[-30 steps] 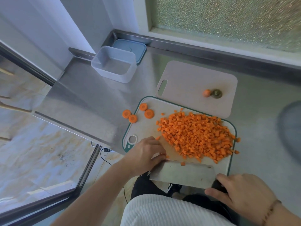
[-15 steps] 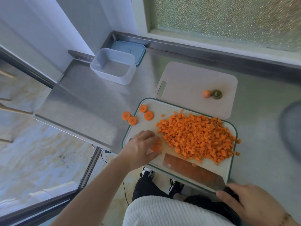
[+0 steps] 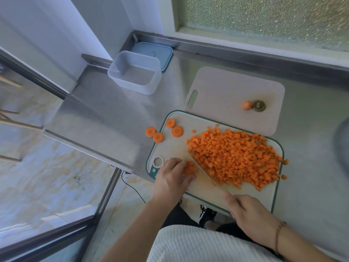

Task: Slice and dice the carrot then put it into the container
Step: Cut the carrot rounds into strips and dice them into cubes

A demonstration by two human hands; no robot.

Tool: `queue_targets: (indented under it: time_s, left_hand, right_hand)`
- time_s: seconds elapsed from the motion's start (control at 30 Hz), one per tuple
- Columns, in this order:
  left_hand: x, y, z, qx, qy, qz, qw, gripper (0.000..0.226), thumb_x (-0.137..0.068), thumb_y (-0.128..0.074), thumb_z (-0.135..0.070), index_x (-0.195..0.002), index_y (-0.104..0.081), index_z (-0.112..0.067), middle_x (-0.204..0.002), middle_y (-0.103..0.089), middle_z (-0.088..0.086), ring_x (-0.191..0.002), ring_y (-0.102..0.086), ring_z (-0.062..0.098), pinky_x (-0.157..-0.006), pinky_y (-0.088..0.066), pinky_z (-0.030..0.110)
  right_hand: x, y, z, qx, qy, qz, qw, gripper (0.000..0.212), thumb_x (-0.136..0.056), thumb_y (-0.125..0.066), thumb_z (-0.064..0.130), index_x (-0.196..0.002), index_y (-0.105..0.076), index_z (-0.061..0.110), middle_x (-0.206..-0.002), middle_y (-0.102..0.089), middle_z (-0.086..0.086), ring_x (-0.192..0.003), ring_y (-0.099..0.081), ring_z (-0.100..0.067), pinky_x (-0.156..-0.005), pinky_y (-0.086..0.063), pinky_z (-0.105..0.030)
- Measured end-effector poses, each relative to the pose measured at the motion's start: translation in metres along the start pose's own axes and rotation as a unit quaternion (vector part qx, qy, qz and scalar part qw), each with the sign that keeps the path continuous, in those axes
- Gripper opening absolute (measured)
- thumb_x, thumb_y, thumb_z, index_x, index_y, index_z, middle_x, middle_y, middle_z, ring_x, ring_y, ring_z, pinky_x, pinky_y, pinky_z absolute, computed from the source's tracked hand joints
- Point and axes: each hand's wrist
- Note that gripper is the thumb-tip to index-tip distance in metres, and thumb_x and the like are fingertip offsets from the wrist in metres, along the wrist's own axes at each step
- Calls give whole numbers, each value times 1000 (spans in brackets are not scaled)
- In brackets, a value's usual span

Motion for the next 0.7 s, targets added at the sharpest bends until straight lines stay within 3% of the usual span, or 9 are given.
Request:
queue_targets:
  time_s: [0.13, 0.23, 0.37, 0.57, 0.7]
  left_hand:
    - [1, -2, 5, 10, -3, -3, 1000, 41, -86, -68, -44, -108, -74, -10, -102, -65, 3, -87, -65, 22, -73, -59, 40]
    - [0, -2, 9, 16, -17, -1, 1000, 41, -85, -70, -44, -108, -73, -10, -101, -65, 3, -87, -64, 21, -74, -58, 40]
    - [0, 0, 8, 6, -41, -12, 999, 39, -86, -75, -41, -107, -73, -8, -101, -64, 5, -86, -63, 22, -75, -57, 38]
    - [0, -1, 12, 5, -162, -24, 986, 12, -92, -75, -12, -100, -75, -4, -107, -69, 10, -99, -66, 32, -86, -54, 42]
    - [-1, -3, 18, 31, -180, -21, 983, 10, -90, -76, -6, -100, -77, -2, -106, -72, 9, -99, -68, 31, -89, -55, 41]
  right_hand:
    - [-5, -8, 8, 5, -2, -6, 1000, 65, -79, -21, 73, -61, -43, 14, -51, -41, 4, -49, -43, -8, -56, -40, -30]
    - [-10, -11, 14, -2, -5, 6, 1000, 61, -82, -22, 70, -63, -42, 15, -51, -41, 4, -47, -41, -6, -52, -37, -24]
    - [-8, -8, 12, -3, 11, -16, 1000, 71, -80, -17, 80, -59, -40, 15, -47, -38, 4, -46, -39, -6, -50, -34, -23]
    - [5, -3, 6, 15, 1, 10, 1000, 64, -75, -21, 76, -59, -40, 17, -50, -41, 2, -50, -43, -7, -54, -36, -23]
    - [7, -3, 6, 31, -16, 12, 999, 63, -77, -19, 74, -58, -43, 19, -49, -45, 1, -51, -46, -7, -57, -39, -23]
Point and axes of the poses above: each hand's wrist, its own x-axis away from the middle knuckle, its own y-axis out of the back of the hand, z = x × y
